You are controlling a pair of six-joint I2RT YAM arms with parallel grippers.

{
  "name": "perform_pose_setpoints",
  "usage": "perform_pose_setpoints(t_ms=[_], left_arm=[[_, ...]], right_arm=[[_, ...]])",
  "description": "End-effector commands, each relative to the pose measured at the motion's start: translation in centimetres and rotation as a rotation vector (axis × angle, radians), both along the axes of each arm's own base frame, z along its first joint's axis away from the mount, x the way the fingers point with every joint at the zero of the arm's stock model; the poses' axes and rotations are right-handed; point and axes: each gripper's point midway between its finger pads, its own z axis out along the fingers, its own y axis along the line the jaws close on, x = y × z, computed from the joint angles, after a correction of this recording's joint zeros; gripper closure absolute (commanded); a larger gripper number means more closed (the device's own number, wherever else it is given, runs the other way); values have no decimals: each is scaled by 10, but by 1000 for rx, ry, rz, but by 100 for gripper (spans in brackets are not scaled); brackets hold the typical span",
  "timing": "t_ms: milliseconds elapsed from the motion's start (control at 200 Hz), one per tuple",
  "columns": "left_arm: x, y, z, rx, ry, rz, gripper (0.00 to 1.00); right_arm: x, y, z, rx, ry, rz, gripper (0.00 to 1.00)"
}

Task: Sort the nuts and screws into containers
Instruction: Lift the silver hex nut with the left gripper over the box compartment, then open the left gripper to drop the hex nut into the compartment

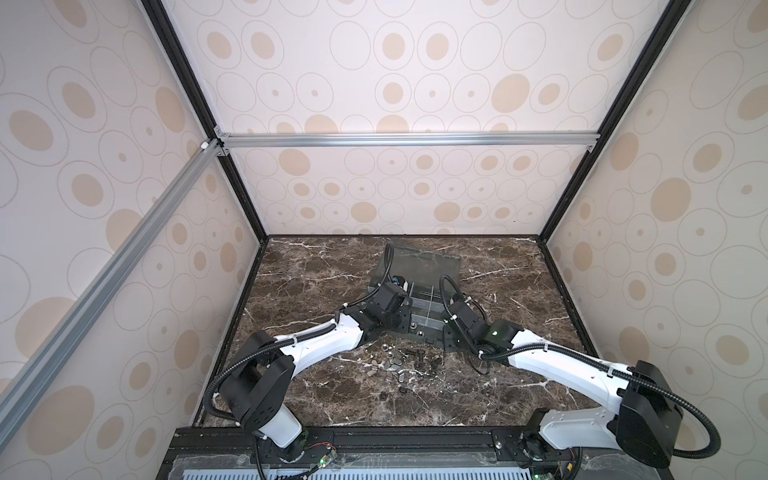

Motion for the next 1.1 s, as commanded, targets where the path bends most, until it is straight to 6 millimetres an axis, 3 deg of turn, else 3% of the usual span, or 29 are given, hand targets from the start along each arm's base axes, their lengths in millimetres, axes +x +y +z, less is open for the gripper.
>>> perform_pose_setpoints(t_ms=[0, 425, 1095], left_arm=[[6, -20, 11, -41, -19, -48, 79], [7, -21, 7, -60, -11, -25, 60], [-1, 11, 22, -66, -76, 65, 58]], right_arm=[[-4, -12, -2, -16, 5, -37, 56], [-4, -12, -2, -19, 10, -33, 56], [-8, -7, -1, 11, 23, -20, 56]])
